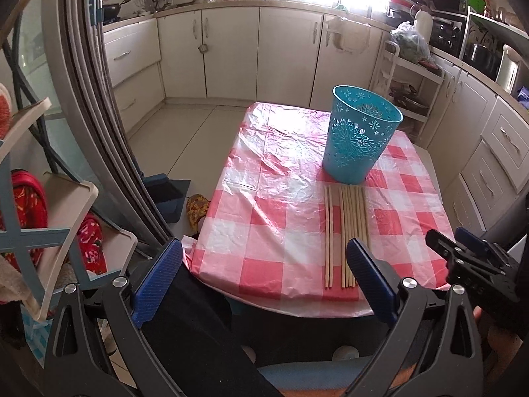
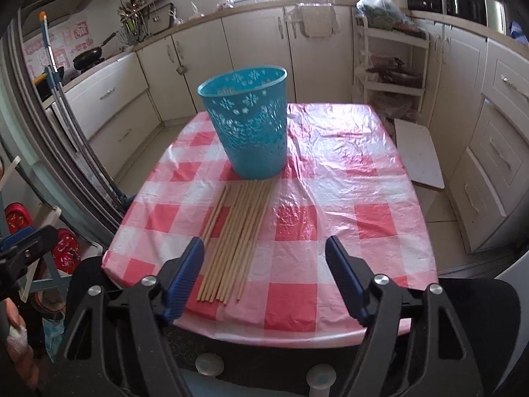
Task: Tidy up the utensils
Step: 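Reach the left gripper to the wooden chopsticks and grasp one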
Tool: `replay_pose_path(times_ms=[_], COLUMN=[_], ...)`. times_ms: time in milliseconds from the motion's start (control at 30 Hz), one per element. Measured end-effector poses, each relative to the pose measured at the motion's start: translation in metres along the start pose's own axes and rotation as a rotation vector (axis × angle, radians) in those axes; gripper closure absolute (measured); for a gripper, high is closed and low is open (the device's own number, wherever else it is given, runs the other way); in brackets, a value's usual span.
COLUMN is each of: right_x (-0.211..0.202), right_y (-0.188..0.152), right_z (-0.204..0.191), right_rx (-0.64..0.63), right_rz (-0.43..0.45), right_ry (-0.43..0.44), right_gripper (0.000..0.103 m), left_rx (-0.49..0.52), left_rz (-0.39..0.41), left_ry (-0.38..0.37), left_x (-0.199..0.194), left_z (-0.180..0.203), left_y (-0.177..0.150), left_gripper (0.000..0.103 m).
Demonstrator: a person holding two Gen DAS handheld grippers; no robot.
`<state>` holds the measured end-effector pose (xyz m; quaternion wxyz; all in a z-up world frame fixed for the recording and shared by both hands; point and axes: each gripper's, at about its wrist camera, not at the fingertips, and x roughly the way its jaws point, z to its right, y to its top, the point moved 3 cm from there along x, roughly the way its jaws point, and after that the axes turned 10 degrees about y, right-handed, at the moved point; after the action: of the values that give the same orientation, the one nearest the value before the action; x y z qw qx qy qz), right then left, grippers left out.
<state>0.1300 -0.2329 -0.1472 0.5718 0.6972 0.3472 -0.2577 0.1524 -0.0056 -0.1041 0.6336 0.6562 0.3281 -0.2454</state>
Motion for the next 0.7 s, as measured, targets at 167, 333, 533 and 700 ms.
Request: replay_pose_path(times_ms=[167, 333, 533, 700], right_x=[0.072, 0.111, 0.142, 0.146], right_y=[0.006, 0.015, 0.029, 0.036], right_z=[0.013, 0.014, 0.011, 0.018], right_rx=[0.095, 0.123, 0.097, 0.016], right_rz=[-0.071, -0.088, -0.114, -0.135], right_ry=[0.074, 0.118, 0.151, 0.157], right_gripper=[0.066, 0.077, 0.086, 0.093], left_rx=[0.016, 0.03, 0.023, 0.057], left_rz=[-0.058, -0.108, -0.169, -0.195], left_ry=[-0.023, -0.045, -0.069, -0.032], left_x=[0.041, 0.075, 0.118, 0.157], left_z=[0.023, 0.049, 0.068, 0.087], left_y=[0.011, 0.014, 0.017, 0.023], left_gripper=[0.007, 0.007, 0.008, 0.012])
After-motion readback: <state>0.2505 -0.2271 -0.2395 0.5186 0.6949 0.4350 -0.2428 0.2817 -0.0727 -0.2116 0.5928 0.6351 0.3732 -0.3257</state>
